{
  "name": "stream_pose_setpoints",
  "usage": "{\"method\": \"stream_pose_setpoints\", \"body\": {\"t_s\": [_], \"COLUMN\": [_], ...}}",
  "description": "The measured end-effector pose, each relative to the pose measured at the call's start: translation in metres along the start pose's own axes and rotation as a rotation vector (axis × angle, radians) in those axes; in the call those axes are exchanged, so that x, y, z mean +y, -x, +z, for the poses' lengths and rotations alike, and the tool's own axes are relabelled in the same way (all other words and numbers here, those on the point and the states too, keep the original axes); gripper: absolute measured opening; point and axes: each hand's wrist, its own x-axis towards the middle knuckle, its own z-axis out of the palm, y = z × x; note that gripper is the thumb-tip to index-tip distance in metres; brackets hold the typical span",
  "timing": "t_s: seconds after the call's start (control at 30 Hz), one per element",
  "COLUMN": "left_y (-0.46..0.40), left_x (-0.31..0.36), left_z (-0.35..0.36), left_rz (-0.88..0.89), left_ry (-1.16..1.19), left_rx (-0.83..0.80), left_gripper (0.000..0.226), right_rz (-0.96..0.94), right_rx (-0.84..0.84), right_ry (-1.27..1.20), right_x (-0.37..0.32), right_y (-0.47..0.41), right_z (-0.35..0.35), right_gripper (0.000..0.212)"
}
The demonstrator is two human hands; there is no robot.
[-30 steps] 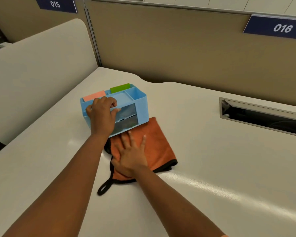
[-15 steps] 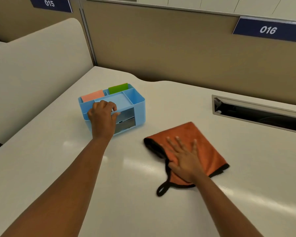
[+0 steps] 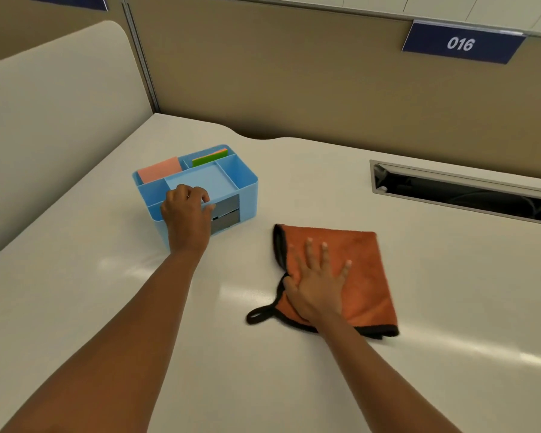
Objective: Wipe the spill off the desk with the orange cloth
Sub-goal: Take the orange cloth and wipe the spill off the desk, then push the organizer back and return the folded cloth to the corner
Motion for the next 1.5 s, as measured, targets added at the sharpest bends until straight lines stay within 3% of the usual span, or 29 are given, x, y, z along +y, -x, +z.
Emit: {"method": "stream_pose_setpoints", "body": {"t_s": [0.2,0.37,0.5,0.73,0.87,0.97,1.1,1.33,1.43,1.5], "left_y": [0.018,0.029,0.034,0.04,0.044,0.048,0.046,0.044,0.044,0.045], "left_x": [-0.004,0.002,0.004,0.008,0.008,0.007,0.01,0.015,0.015,0.013], "left_z": [0.005,0.008,0.01,0.014,0.012,0.01,0.008,0.008,0.006,0.005], "left_rz": [-0.015,-0.035,-0.04,-0.072,-0.106,-0.139,-0.135,-0.155,-0.143,-0.146], "left_ry": [-0.122,-0.141,-0.145,-0.15,-0.127,-0.093,-0.079,-0.054,-0.02,-0.011], "left_rx": [0.05,0.079,0.069,0.058,0.033,-0.002,-0.018,-0.002,0.019,0.023], "left_gripper": [0.021,0.033,0.041,0.051,0.056,0.061,0.061,0.056,0.056,0.057], "right_rz": [-0.456,-0.75,-0.613,-0.015,0.209,0.217,0.064,-0.096,-0.044,-0.035], "right_rx": [-0.109,-0.178,-0.133,-0.041,0.027,-0.002,-0.036,-0.152,-0.279,-0.186], "right_ry": [0.022,0.022,-0.001,0.045,-0.054,-0.048,-0.026,-0.058,-0.131,-0.175], "right_x": [-0.052,-0.014,0.039,0.121,0.117,0.093,0.053,0.02,0.018,0.008], "right_y": [0.032,0.054,0.059,0.049,0.027,0.012,0.015,0.035,0.023,0.012], "right_z": [0.009,0.001,-0.012,-0.029,-0.029,-0.027,-0.017,-0.006,-0.024,-0.042], "right_gripper": [0.062,0.06,0.065,0.066,0.061,0.059,0.061,0.096,0.09,0.065]}}
